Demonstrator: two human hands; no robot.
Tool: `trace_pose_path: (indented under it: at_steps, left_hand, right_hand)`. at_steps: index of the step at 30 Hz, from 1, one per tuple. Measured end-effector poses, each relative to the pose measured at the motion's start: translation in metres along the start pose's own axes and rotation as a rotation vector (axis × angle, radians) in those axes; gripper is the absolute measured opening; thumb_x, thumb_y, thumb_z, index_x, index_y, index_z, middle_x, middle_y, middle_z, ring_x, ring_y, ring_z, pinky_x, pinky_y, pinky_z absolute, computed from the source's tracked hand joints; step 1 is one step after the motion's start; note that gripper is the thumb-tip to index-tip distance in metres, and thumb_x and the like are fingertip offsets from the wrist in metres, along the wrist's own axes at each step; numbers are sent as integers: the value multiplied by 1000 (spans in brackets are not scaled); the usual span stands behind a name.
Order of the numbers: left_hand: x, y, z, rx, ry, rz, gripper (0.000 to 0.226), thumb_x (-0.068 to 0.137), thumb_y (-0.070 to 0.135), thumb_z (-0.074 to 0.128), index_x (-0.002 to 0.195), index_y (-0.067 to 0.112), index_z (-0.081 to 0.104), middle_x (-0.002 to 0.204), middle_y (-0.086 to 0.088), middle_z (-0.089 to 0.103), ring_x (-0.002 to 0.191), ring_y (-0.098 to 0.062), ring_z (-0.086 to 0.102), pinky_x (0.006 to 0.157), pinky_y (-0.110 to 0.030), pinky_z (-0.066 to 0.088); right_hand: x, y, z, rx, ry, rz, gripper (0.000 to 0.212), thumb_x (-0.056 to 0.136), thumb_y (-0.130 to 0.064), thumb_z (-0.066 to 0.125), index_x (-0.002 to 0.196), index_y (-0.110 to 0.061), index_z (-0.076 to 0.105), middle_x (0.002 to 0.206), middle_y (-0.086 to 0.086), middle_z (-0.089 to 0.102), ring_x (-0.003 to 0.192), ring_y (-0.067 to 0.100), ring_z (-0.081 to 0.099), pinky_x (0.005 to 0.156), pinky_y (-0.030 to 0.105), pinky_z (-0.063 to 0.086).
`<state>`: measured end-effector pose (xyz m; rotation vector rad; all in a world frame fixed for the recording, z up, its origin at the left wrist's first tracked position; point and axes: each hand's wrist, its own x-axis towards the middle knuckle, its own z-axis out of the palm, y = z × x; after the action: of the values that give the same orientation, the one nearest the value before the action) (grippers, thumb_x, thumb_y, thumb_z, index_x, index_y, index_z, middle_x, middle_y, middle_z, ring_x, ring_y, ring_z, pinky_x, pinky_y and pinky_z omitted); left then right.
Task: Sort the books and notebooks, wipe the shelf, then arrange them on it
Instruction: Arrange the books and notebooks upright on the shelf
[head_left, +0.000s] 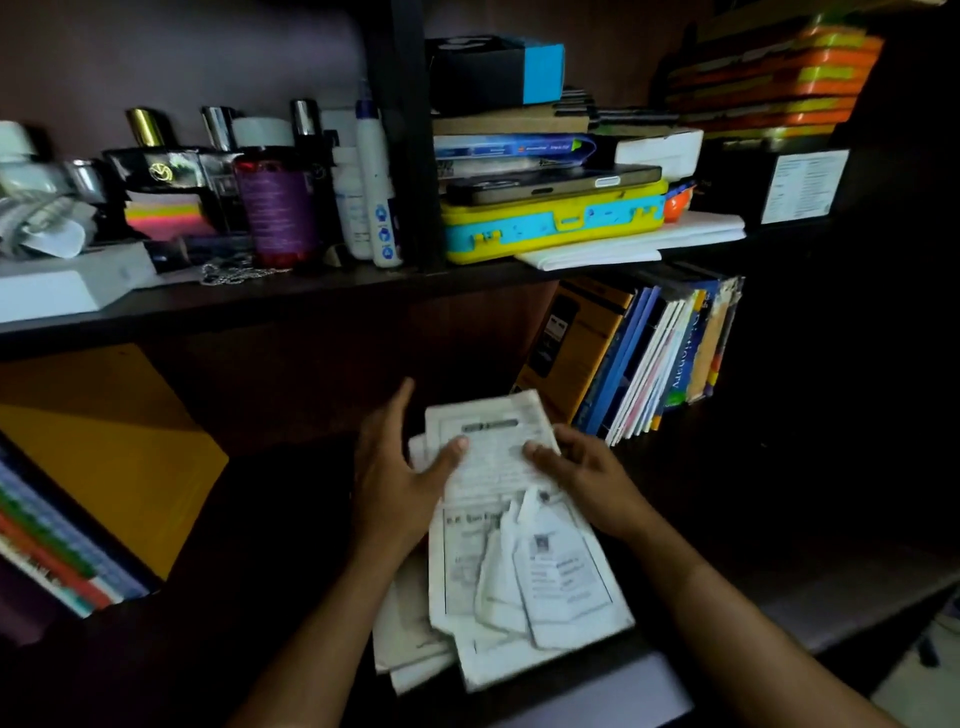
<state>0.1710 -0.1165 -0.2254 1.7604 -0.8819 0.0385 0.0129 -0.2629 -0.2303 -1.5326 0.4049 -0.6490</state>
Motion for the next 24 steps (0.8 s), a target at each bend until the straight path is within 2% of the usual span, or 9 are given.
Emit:
trace_pose_path:
  at_steps: [2, 4, 7, 10, 14, 17, 19, 21, 24]
  left_hand:
    - [-1, 5, -6, -139, -41, -156, 86, 82, 62, 73, 154, 44, 30, 152, 8, 42, 136, -12, 45, 110, -43, 42]
    - [-10, 17, -7, -315, -284, -305, 72, 82, 63, 72, 145, 43, 45, 140, 9, 60, 123, -12, 61, 105, -46, 50]
    - [-27, 31, 3, -464, -544, -295, 39, 98, 29, 64, 135, 37, 57, 127, 9, 71, 116, -12, 68, 101, -40, 52]
    - [-28, 37, 2, -612, -528, -314, 46, 100, 3, 54, 136, 32, 55, 125, 3, 72, 114, -17, 69, 91, -33, 56]
    - [-22, 35, -4, -685, -473, -346, 46, 99, 2, 52, 138, 27, 55, 125, -3, 72, 114, -23, 70, 95, -43, 56]
    - [-14, 26, 1, -524, -447, -239, 52, 99, 8, 60, 142, 34, 50, 134, 1, 66, 114, -9, 67, 99, -38, 52]
    - [-7, 15, 2, -218, -317, -86, 62, 97, 20, 67, 150, 37, 40, 143, 7, 55, 118, 0, 60, 98, -29, 49]
    - [-1, 5, -3, 197, -204, 33, 67, 95, 35, 67, 154, 36, 35, 150, 5, 45, 133, -13, 47, 106, -39, 42]
    - [4, -9, -13, 598, -280, -79, 66, 95, 58, 54, 154, 39, 32, 156, 3, 36, 143, -27, 32, 115, -53, 28]
  right_hand:
    - [-3, -4, -3, 292, 120, -7, 24, 97, -19, 62, 117, -8, 62, 105, 18, 75, 89, 35, 75, 73, 42, 63]
    - [-6, -7, -2, 414, 218, -28, 28, 98, -18, 62, 123, -6, 57, 108, 20, 75, 92, 38, 74, 74, 45, 63]
    - [-9, -13, -3, 437, 304, -82, 31, 96, -13, 65, 118, -1, 48, 107, 24, 73, 90, 39, 74, 69, 44, 63]
    - [-14, -20, 1, 410, 260, -74, 35, 93, -15, 66, 122, -3, 50, 114, 18, 73, 97, 36, 74, 73, 41, 63]
    - [-34, -17, 4, 334, 49, 72, 32, 100, -24, 57, 127, -8, 62, 118, 14, 73, 105, 31, 72, 85, 41, 62]
    - [-38, -17, -4, 98, 117, 12, 23, 103, -21, 54, 121, -10, 65, 109, 6, 77, 99, 23, 75, 78, 32, 61]
    - [-28, -17, -8, -72, 245, -92, 18, 102, -22, 56, 115, -15, 67, 106, 3, 77, 95, 16, 75, 76, 28, 61]
    - [-10, -19, -7, -187, 386, -148, 16, 101, -27, 60, 113, -19, 66, 107, -2, 75, 93, 12, 74, 78, 26, 60]
    - [19, -24, -6, -442, 527, -191, 10, 99, -35, 63, 101, -25, 62, 89, -11, 66, 79, 2, 65, 63, 17, 50]
